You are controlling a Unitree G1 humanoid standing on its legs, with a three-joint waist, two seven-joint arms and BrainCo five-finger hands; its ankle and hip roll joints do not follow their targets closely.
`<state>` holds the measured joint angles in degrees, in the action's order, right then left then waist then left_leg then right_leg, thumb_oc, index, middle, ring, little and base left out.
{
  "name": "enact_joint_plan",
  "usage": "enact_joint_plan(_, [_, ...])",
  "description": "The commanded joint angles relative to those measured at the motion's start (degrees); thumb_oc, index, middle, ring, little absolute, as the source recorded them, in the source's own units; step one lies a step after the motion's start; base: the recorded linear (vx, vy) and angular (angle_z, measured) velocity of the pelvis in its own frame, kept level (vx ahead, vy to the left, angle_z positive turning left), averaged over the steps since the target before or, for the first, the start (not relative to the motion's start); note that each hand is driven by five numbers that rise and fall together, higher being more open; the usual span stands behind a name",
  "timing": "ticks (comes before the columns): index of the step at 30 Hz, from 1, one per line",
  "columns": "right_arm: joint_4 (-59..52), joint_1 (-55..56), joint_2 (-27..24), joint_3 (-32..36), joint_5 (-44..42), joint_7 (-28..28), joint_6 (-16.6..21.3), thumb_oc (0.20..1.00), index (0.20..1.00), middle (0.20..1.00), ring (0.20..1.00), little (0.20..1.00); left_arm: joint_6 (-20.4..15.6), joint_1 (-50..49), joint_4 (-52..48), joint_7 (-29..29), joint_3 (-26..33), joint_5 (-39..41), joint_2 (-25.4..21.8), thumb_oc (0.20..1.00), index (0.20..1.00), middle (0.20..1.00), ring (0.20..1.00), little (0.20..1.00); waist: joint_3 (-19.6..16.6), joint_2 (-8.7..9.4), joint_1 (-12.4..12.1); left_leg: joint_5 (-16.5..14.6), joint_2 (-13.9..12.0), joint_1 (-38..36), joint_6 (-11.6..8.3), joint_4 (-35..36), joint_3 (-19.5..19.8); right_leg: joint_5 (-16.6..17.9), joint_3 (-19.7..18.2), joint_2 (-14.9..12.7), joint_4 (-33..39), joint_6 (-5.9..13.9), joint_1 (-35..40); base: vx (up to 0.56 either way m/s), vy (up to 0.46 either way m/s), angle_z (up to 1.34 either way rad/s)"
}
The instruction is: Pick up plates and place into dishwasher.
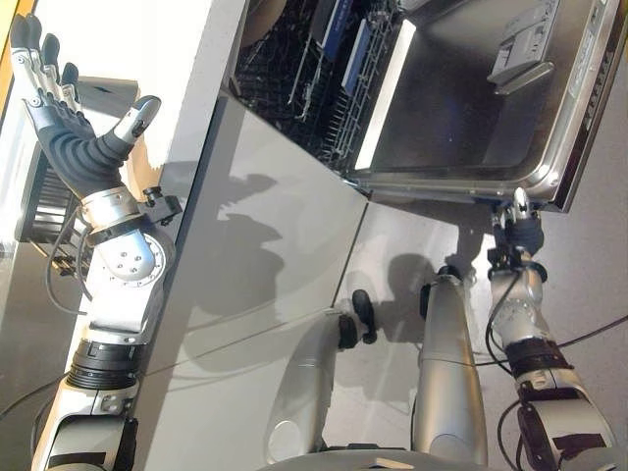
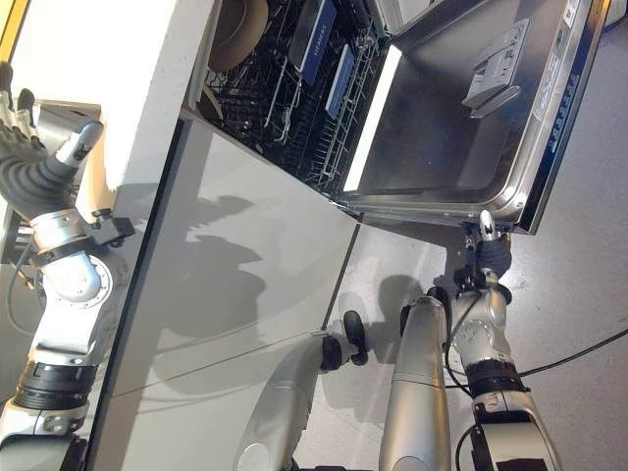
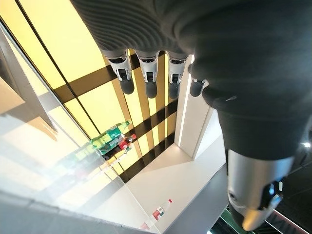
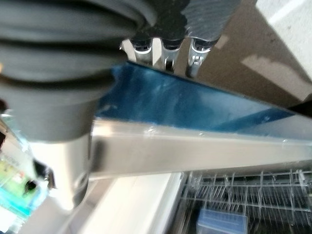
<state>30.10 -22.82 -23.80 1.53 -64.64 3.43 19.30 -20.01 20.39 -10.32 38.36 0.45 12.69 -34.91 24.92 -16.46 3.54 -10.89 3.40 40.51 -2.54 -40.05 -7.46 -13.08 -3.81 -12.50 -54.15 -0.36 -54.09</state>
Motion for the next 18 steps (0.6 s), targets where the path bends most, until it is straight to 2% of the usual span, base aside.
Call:
enact_joint_plan(1, [-16.3,-13.5,-3.1,-3.7,7.5,-9.2,1.3,1.000,1.000,1.000,1.000,1.000,0.0,-0.3,3.8,0.0,1.3,2.9,1.5,1.000,1.000,1.000,1.000,1.000,4.9,-3.86,-0.4,3.6,1.5,-0.7,3.19,4.4,-1.6,-2.9,1.3,-0.2,-0.5,0.57,4.6,0.07,0.053,0.01])
enact_joint_plan(7, [-24.0,-12.5,-3.7,-4.6,10.6,-14.2,1.9,1.000,1.000,1.000,1.000,1.000,-0.1,-1.6,4.4,-0.6,3.6,3.5,1.4,1.000,1.000,1.000,1.000,1.000,4.9,-2.69,-1.0,5.9,1.5,-5.9,2.65,10.4,-1.1,-0.9,3.2,0.1,6.3,0.93,10.9,0.07,0.071,-0.05])
enact_joint_plan(11, [-26.9,-11.6,-3.5,-4.5,12.9,-15.5,2.2,1.000,1.000,1.000,1.000,1.000,-0.2,-2.7,4.4,-0.7,5.0,4.2,1.3,1.000,1.000,1.000,1.000,1.000,4.9,-1.76,-1.5,6.6,1.8,-9.4,2.55,13.0,-0.4,0.1,4.7,-0.1,9.9,1.03,15.5,0.07,0.056,-0.01])
enact_joint_plan(14, [-28.5,-11.0,-3.2,-4.4,14.8,-15.8,2.2,1.000,1.000,1.000,1.000,1.000,-0.6,-3.9,4.7,-1.1,6.2,4.7,1.3,1.000,1.000,1.000,1.000,1.000,4.5,-0.28,-2.3,6.8,2.1,-13.5,2.68,15.1,0.6,0.7,6.2,-0.4,13.1,1.19,20.4,0.09,0.045,0.07])
enact_joint_plan(18, [-29.6,-8.8,-1.9,-4.4,17.4,-15.4,2.4,1.000,1.000,1.000,1.000,1.000,-0.6,-5.7,4.5,-1.7,7.1,4.6,1.4,1.000,1.000,1.000,1.000,1.000,1.8,2.02,-4.1,6.8,2.4,-17.7,2.94,17.3,2.3,1.4,8.4,-0.9,17.1,1.32,26.5,0.12,0.001,0.20])
